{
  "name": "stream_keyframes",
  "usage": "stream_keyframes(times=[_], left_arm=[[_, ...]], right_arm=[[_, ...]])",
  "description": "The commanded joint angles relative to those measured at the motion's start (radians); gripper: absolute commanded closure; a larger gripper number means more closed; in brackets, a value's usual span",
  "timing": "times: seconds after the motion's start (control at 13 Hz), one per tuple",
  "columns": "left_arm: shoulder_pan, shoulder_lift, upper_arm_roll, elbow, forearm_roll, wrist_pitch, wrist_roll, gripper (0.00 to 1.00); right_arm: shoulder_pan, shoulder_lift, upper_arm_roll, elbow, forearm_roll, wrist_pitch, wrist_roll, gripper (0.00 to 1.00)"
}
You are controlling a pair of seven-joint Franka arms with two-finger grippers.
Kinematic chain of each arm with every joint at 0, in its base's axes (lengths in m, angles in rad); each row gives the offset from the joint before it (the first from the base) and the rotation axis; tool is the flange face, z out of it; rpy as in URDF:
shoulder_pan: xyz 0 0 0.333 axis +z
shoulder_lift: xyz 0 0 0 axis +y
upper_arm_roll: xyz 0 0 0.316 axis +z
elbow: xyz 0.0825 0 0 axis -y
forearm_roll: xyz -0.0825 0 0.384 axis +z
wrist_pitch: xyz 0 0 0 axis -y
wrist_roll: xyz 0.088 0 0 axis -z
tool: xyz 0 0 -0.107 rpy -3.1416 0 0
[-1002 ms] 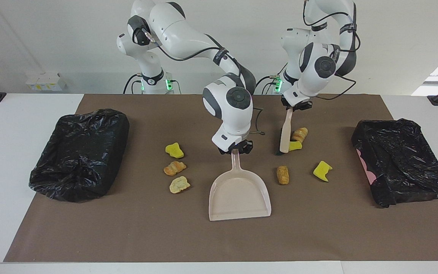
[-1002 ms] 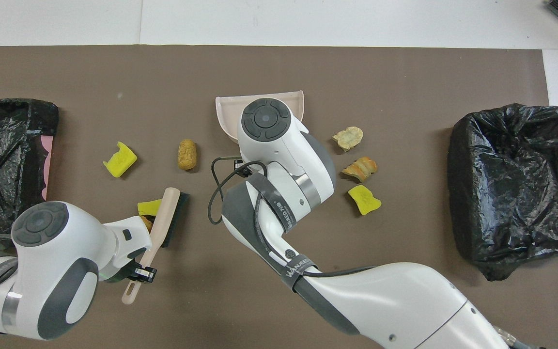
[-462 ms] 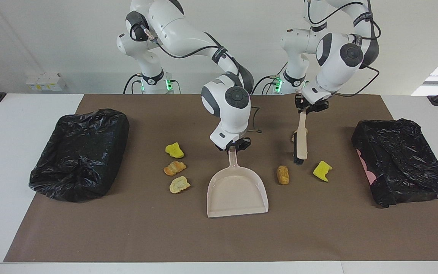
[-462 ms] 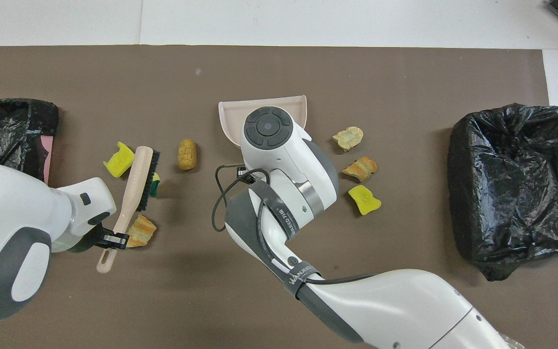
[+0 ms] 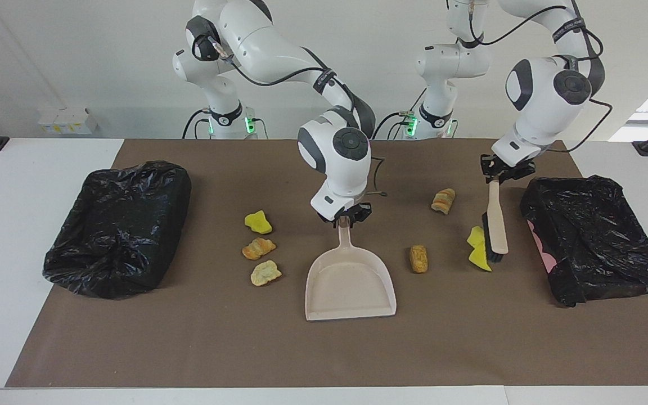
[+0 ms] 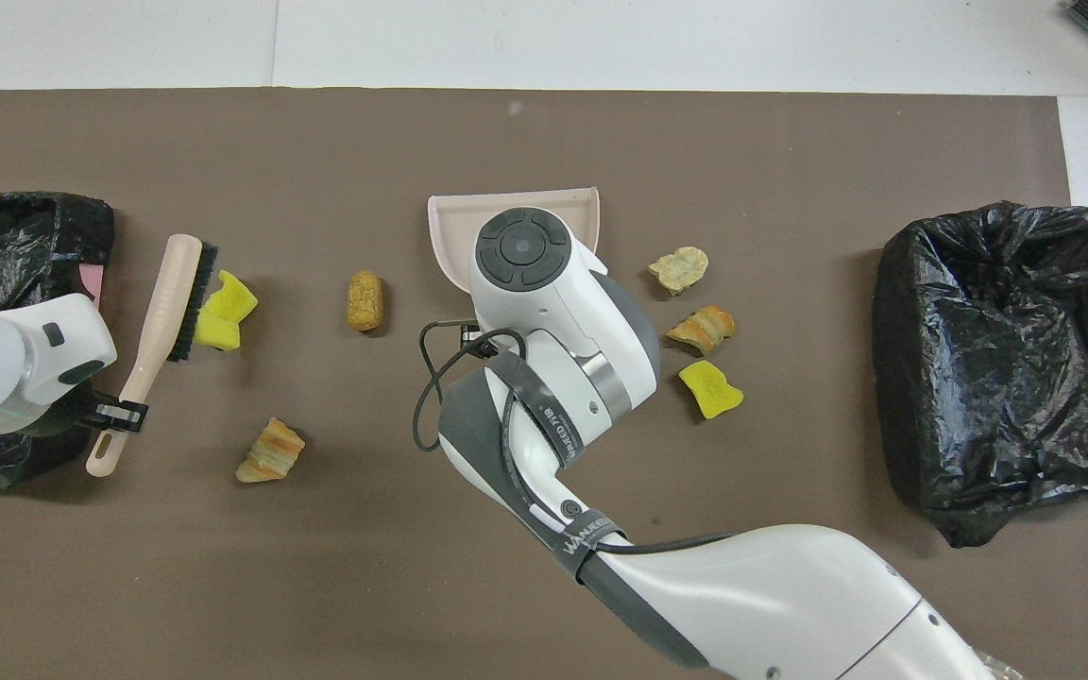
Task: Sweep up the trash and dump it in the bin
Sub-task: 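Lift the brush with the left gripper while the right gripper grasps the dustpan, then sweep the debris with the brush while the right gripper lowers the dustpan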
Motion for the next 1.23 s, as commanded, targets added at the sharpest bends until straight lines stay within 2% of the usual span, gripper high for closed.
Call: stream_keyframes(times=[0.0, 0.15, 0.31, 0.54, 0.77, 1.0, 1.16], left_arm=[[0.009, 0.099, -0.011, 0.048, 0.061, 0.061, 0.01, 1.0], [0.017, 0.139, -0.013, 0.048, 0.082, 0.114, 0.024, 1.0], [0.017, 0.169, -0.013, 0.045, 0.096, 0.134, 0.03, 1.0], [0.002, 0.166, -0.016, 0.025, 0.101, 0.135, 0.045, 1.0], [-0.069, 0.151, -0.024, 0.007, 0.09, 0.086, 0.076, 1.0], [-0.141, 0.136, -0.025, 0.02, 0.053, -0.036, 0.07, 1.0], [-0.15, 0.076, -0.024, 0.021, -0.002, -0.079, 0.062, 1.0]], right_arm=[[-0.006, -0.033, 0.009, -0.045, -0.007, 0.022, 0.025, 0.55], [-0.004, -0.033, 0.009, -0.043, -0.007, 0.017, 0.027, 1.0], [-0.024, -0.043, 0.009, -0.039, -0.005, -0.001, 0.013, 1.0], [-0.049, -0.114, 0.009, -0.042, -0.013, -0.084, -0.052, 1.0], [-0.084, -0.193, 0.007, -0.045, -0.021, -0.205, -0.213, 1.0], [-0.113, -0.232, 0.006, -0.045, -0.059, -0.269, -0.419, 1.0], [-0.131, -0.237, 0.006, -0.048, -0.07, -0.279, -0.589, 1.0]])
